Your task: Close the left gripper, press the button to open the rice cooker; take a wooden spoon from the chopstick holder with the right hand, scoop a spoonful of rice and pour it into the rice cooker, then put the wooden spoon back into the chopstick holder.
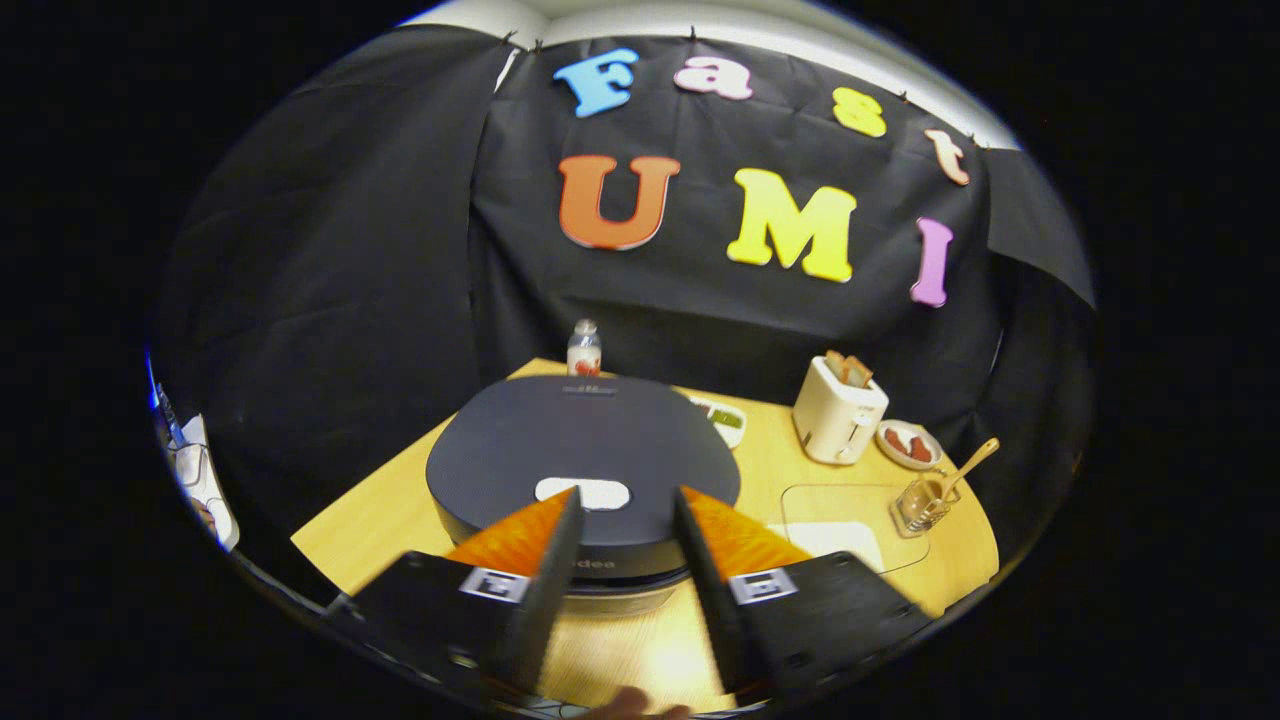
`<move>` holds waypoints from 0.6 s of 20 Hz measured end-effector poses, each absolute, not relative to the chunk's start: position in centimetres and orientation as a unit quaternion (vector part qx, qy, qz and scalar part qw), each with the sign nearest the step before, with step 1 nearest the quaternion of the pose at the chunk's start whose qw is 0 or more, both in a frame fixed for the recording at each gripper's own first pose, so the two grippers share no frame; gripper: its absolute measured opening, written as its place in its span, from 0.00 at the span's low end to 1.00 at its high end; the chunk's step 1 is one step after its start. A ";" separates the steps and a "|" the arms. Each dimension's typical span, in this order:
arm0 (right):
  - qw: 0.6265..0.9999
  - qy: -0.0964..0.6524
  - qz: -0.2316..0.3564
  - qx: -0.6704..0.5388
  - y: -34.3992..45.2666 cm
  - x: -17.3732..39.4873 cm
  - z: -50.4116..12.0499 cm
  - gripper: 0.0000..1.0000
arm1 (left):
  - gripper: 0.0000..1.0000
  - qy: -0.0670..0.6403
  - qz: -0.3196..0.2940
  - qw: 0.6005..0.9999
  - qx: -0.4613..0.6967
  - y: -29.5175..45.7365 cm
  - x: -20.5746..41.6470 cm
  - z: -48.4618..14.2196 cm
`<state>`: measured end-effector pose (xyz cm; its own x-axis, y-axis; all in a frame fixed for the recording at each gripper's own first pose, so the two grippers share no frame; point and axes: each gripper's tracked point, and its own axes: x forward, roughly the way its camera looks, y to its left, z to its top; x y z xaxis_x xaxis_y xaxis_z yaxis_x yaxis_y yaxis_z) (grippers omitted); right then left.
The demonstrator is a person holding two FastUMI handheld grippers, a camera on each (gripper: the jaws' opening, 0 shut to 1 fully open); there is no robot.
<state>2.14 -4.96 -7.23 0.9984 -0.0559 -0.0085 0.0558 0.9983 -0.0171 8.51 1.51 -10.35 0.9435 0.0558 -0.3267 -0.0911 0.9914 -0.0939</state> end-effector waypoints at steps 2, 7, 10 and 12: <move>0.999 0.009 -0.032 -0.005 -5.3 2.6 -7.6 1.00 | 0.96 0.132 0.053 0.989 -0.032 1.6 7.0 -9.1; 1.000 0.018 -0.003 0.018 -4.5 5.6 -9.0 0.96 | 0.94 0.062 0.024 0.997 -0.033 -1.3 2.3 -4.8; 0.999 0.027 -0.010 0.019 -5.3 9.0 -10.4 0.97 | 0.95 0.033 0.004 0.999 -0.034 -2.7 -0.6 -3.8; 0.999 0.038 0.006 0.030 -4.8 11.3 -11.4 1.00 | 0.94 0.016 -0.001 0.999 -0.027 -3.0 -2.2 -2.9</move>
<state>11.31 -4.76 -11.41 0.9971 0.0140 -0.0751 -0.0094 0.9981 0.0604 -2.20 -2.95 -2.94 0.9995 -0.0033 -0.0320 0.0015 0.9985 -0.0547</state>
